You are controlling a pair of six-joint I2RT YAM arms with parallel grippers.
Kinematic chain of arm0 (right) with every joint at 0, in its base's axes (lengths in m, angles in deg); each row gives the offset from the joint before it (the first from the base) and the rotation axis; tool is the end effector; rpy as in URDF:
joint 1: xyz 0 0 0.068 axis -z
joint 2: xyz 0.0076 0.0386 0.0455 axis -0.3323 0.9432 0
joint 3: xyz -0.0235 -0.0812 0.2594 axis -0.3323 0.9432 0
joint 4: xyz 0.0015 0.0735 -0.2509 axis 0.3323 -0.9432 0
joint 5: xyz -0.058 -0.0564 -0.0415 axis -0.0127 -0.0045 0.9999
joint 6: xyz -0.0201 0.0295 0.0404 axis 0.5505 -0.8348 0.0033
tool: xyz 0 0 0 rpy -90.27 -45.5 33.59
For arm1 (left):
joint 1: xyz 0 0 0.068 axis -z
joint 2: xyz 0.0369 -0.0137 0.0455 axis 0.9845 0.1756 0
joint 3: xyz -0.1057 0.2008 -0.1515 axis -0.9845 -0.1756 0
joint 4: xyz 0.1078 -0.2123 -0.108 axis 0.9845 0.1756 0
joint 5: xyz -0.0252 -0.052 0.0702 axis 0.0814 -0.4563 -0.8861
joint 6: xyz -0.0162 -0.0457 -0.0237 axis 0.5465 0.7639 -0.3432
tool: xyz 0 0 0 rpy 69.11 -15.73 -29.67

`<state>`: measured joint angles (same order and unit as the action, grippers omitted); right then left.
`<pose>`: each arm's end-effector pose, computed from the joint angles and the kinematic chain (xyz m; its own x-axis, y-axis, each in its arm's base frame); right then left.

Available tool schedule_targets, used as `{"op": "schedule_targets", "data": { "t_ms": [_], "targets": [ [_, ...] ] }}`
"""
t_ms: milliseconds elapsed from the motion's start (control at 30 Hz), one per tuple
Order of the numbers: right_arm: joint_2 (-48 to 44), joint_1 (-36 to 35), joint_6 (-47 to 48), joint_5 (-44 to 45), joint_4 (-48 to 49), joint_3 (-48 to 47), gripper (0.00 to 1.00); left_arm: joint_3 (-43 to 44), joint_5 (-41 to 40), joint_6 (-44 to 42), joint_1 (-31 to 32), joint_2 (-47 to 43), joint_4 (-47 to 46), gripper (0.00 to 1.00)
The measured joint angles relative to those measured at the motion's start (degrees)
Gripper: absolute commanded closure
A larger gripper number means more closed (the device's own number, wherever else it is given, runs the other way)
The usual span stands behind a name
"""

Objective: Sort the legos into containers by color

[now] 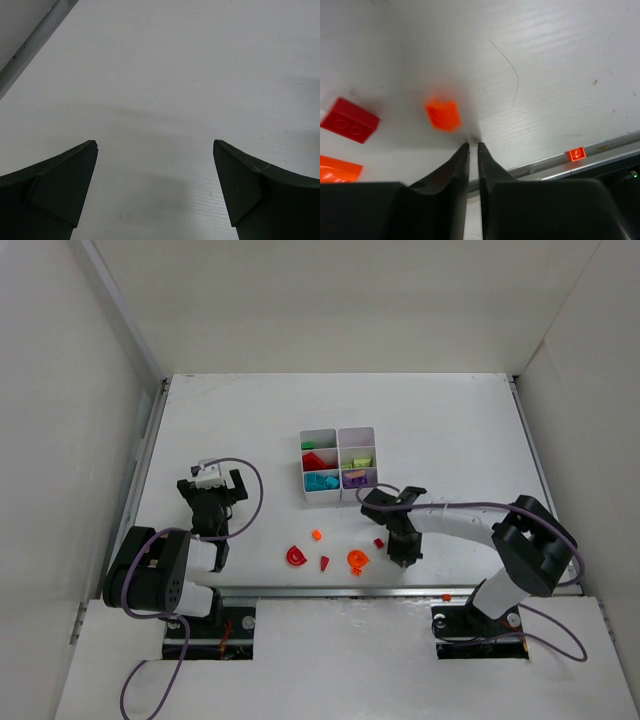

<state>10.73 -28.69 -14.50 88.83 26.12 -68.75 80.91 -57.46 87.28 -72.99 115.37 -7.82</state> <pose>0.1641 0.1710 0.1583 -0.9734 0.1764 -0.1463 0.2024 0.9611 -0.1879 0.2105 -0.0160 0.1576 0.0165 0.0001 -0.9999 -0.1449 0.9894 -0.0023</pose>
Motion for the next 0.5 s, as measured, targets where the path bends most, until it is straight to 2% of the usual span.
{"op": "schedule_targets", "data": {
  "t_ms": [267,367,400,433,500],
  "targets": [
    [-1.7,0.0,-0.1,4.1,-1.0,-3.3,0.89,0.0,0.0,0.0,0.0,0.0,0.0,0.00],
    [-3.1,0.0,-0.3,5.0,-1.8,-3.5,0.77,0.0,0.0,0.0,0.0,0.0,0.0,0.00],
    [-3.3,0.0,-0.3,5.2,-1.9,-3.5,0.72,0.0,0.0,0.0,0.0,0.0,0.0,0.00],
    [-3.3,0.0,-0.3,5.4,-2.2,-3.6,0.62,0.0,0.0,0.0,0.0,0.0,0.0,0.00],
    [-3.3,0.0,0.5,5.7,-2.7,-4.3,0.55,0.0,0.0,0.0,0.0,0.0,0.0,0.00]
  ]
}}
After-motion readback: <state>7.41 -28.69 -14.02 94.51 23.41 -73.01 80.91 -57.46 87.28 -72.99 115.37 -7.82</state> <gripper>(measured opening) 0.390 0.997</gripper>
